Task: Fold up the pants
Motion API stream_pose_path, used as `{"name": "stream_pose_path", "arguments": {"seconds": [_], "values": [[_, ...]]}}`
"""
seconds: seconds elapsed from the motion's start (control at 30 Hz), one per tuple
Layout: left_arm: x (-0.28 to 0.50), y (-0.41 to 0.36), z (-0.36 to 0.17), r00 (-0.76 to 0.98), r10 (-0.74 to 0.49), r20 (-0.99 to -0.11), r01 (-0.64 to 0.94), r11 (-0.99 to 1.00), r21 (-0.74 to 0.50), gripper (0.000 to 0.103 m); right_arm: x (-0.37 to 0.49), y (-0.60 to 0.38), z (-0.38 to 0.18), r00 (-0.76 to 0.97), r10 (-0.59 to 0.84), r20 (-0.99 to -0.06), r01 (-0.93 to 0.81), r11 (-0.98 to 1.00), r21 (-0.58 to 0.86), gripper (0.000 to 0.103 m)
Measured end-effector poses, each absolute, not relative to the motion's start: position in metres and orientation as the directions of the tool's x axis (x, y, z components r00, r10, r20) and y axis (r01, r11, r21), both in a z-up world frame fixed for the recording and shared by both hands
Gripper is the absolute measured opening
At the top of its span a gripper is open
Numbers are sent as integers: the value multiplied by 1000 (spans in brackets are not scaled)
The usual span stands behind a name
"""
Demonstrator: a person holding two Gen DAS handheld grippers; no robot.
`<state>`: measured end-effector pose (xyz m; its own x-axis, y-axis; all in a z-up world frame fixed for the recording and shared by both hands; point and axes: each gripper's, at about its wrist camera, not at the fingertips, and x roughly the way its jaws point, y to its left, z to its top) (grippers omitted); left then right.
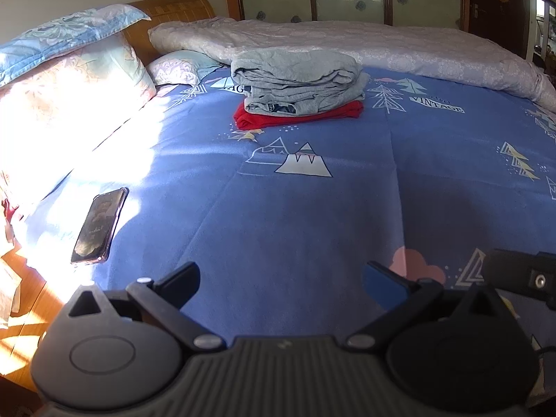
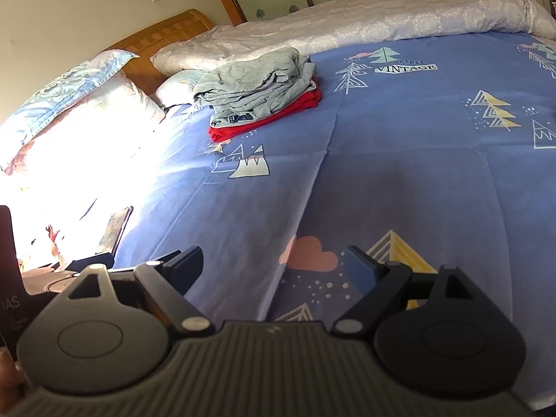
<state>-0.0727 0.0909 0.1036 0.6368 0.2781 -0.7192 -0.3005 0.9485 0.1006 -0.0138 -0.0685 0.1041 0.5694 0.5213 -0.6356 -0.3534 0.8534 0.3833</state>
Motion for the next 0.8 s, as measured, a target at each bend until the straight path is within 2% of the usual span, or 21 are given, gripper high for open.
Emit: {"name": "stream_pose_path", "arguments": {"seconds": [0.4,0.8], "values": [[-70,87,95,617,287,-733,-290,949,127,103,-12,-70,98,556,510,-656,-323,860,395,90],[-69,83,90,598,236,-766,-259,961,94,103,-16,-70,98,611,442,-657,-312,897,313,92]]}}
